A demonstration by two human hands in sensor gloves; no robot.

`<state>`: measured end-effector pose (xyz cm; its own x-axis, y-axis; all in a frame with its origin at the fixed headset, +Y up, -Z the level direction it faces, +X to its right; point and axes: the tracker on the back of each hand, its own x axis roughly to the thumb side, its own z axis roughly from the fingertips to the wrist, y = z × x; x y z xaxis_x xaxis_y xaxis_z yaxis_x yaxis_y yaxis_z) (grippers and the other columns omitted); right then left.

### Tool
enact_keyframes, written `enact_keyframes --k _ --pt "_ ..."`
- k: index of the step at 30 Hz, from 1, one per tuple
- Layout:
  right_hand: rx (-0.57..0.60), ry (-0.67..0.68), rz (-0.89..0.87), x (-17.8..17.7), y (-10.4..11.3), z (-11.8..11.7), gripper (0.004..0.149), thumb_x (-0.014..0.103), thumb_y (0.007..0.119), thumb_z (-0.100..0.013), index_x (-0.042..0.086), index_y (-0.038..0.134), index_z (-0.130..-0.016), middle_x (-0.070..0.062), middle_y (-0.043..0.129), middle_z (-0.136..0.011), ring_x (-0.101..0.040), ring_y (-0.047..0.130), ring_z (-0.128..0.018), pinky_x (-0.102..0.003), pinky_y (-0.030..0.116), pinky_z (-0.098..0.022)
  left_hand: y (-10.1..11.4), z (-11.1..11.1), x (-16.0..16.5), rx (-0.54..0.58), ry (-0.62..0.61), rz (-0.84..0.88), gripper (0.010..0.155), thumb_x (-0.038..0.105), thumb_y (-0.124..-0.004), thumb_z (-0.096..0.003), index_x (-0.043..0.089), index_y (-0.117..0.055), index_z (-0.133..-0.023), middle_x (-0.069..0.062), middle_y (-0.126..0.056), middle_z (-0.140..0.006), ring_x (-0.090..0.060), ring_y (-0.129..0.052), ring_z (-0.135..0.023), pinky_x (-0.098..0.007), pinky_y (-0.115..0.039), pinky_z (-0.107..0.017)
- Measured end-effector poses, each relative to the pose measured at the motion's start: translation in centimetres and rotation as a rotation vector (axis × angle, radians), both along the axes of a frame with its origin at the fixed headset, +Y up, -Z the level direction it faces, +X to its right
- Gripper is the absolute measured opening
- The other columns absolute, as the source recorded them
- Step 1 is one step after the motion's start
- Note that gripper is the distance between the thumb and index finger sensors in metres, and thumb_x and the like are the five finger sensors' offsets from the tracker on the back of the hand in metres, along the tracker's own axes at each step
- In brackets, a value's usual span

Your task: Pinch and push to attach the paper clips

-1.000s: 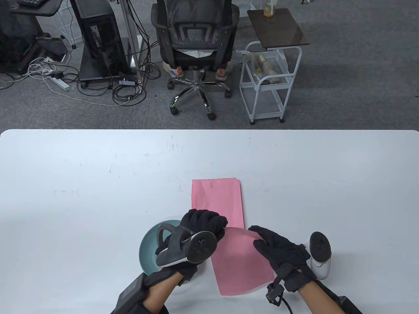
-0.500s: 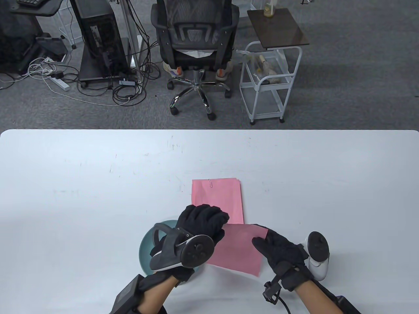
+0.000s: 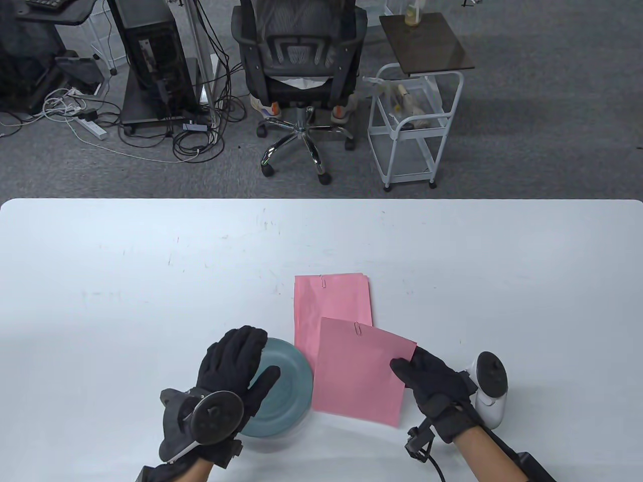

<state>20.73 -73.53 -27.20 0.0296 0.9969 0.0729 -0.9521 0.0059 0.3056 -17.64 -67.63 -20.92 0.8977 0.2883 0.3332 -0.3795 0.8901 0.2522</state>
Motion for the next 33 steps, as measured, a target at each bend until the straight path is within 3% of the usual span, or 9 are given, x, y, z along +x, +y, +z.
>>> enact_keyframes --k 6,10,15,28,33 --pt "-0.014 -0.009 0.026 0.7 0.8 -1.7 0.041 0.020 0.078 -0.060 0.016 0.075 -0.100 -0.012 0.088 -0.092 -0.033 0.092 -0.077 -0.047 0.078 -0.054 -2.0 -0.4 -0.6 0.022 0.032 -0.043 0.069 0.051 -0.073 -0.0589 0.016 -0.056 -0.116 -0.015 -0.065 -0.116 -0.041 -0.066 -0.107 -0.063 -0.058 -0.077" --pt "-0.068 -0.015 0.055 1.5 1.2 -3.5 0.042 0.020 0.077 -0.060 0.016 0.074 -0.101 -0.012 0.088 -0.092 -0.033 0.092 -0.076 -0.046 0.079 -0.053 -2.0 -0.4 -0.8 0.003 0.045 -0.102 0.069 0.051 -0.073 -0.0590 0.016 -0.056 -0.116 -0.014 -0.065 -0.117 -0.041 -0.066 -0.107 -0.063 -0.058 -0.077" --pt "-0.123 -0.035 0.082 1.8 1.3 -6.7 0.043 0.021 0.076 -0.061 0.015 0.071 -0.103 -0.013 0.087 -0.094 -0.033 0.092 -0.077 -0.046 0.079 -0.053 -2.1 -0.8 -1.0 -0.012 0.034 -0.056 0.069 0.051 -0.073 -0.0591 0.016 -0.056 -0.116 -0.014 -0.066 -0.116 -0.041 -0.066 -0.107 -0.063 -0.058 -0.077" --pt "-0.300 -0.062 0.045 0.2 -1.4 -13.8 0.043 0.021 0.075 -0.062 0.012 0.071 -0.104 -0.016 0.086 -0.093 -0.034 0.093 -0.075 -0.044 0.081 -0.051 -2.1 -1.2 -1.7 -0.026 0.066 -0.059 0.069 0.051 -0.073 -0.0592 0.016 -0.056 -0.116 -0.014 -0.067 -0.115 -0.041 -0.069 -0.106 -0.062 -0.060 -0.077" --pt "-0.391 0.030 0.083 -1.6 -2.7 -15.6 0.044 0.021 0.075 -0.062 0.010 0.070 -0.105 -0.018 0.086 -0.093 -0.035 0.093 -0.073 -0.043 0.082 -0.050 -2.0 -1.2 -1.8 -0.033 0.073 -0.070 0.070 0.051 -0.073 -0.0592 0.015 -0.056 -0.116 -0.014 -0.068 -0.115 -0.040 -0.070 -0.105 -0.062 -0.060 -0.076"
